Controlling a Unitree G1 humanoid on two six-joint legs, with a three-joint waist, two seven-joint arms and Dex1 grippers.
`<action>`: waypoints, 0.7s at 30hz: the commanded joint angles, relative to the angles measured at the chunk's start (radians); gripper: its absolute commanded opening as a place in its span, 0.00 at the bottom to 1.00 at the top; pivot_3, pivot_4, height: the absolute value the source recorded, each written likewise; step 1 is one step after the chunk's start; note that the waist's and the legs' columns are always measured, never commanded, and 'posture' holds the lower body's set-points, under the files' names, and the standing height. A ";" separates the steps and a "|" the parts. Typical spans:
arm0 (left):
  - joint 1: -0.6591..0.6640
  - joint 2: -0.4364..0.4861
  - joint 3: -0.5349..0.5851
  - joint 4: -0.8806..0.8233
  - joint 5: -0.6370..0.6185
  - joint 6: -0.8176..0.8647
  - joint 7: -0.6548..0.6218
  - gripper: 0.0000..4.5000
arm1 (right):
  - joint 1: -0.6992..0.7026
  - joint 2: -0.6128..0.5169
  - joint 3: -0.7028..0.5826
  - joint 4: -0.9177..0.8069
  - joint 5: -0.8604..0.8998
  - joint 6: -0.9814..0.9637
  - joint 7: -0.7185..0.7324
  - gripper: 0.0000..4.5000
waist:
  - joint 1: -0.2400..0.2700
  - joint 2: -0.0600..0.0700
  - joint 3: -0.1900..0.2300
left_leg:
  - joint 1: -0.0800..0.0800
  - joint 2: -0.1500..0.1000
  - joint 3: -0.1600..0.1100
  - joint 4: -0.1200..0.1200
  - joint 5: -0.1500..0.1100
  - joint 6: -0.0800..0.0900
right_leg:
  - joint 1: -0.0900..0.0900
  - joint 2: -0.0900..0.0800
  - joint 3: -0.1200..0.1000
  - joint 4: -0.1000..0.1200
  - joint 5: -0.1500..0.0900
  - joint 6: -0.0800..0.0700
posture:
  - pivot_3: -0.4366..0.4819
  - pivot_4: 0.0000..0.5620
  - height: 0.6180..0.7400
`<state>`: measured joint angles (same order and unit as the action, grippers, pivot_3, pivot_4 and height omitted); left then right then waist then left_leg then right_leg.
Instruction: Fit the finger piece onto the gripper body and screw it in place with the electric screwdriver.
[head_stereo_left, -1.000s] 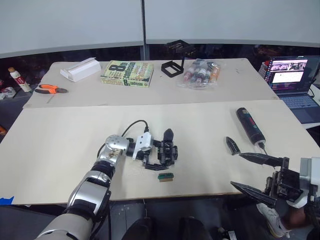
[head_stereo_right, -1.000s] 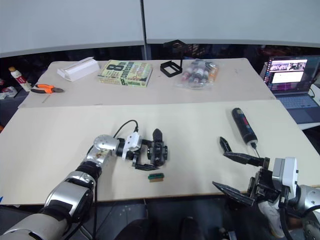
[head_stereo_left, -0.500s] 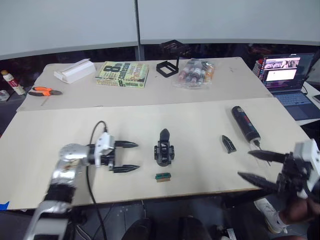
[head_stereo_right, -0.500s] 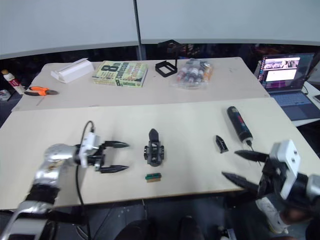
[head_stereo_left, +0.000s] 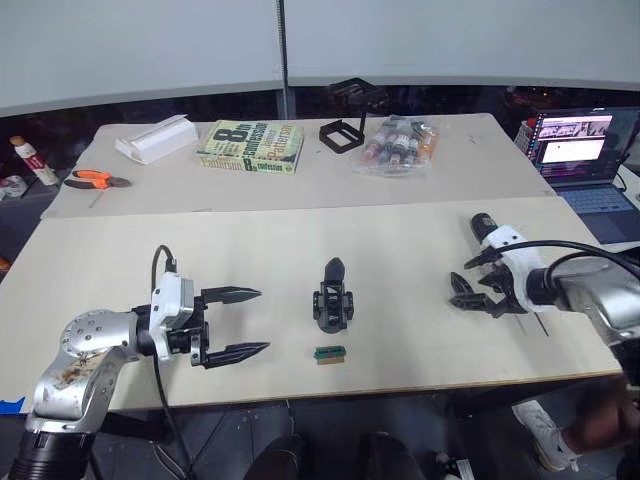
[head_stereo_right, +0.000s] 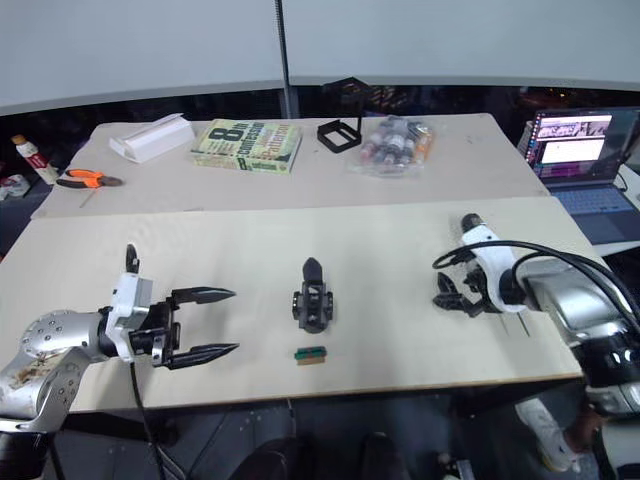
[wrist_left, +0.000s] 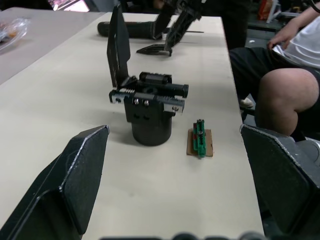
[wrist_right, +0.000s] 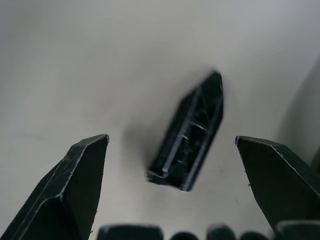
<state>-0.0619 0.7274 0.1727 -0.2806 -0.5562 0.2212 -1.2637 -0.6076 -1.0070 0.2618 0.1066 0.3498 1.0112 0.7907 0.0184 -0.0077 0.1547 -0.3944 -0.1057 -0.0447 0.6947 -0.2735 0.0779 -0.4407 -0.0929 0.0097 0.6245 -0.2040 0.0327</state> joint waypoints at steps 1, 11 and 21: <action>0.002 0.016 0.032 -0.066 -0.034 -0.001 0.020 0.99 | -0.046 -0.001 0.024 0.042 -0.060 0.008 0.035 1.00 | -0.001 0.000 0.000 | 0.000 0.000 0.000 0.000 0.000 0.000 | 0.000 0.000 0.000 0.000 0.000 0.000 | 0.48 0.27 1.00; -0.003 0.038 0.024 -0.144 -0.103 0.039 0.032 1.00 | -0.067 0.083 0.015 0.150 -0.115 -0.011 0.080 0.52 | -0.009 0.000 -0.001 | 0.003 0.001 0.000 -0.001 0.000 0.000 | 0.002 0.001 0.000 0.001 0.000 0.000 | 0.48 0.27 1.00; -0.153 -0.032 0.039 -0.178 -0.311 0.251 0.262 1.00 | 0.049 0.103 -0.219 -0.065 -0.092 -0.236 0.056 0.25 | -0.007 0.000 -0.001 | 0.003 0.000 0.000 0.000 0.000 -0.001 | 0.002 0.001 0.000 0.002 0.000 0.000 | 0.48 0.27 1.00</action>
<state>-0.1936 0.7013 0.1835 -0.4188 -0.8030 0.4273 -1.0636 -0.5506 -0.8911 0.1289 0.1296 0.2337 0.8484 0.8522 0.0116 -0.0080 0.1541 -0.3916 -0.1057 -0.0448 0.6946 -0.2733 0.0771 -0.4397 -0.0917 0.0104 0.6279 -0.2039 0.0330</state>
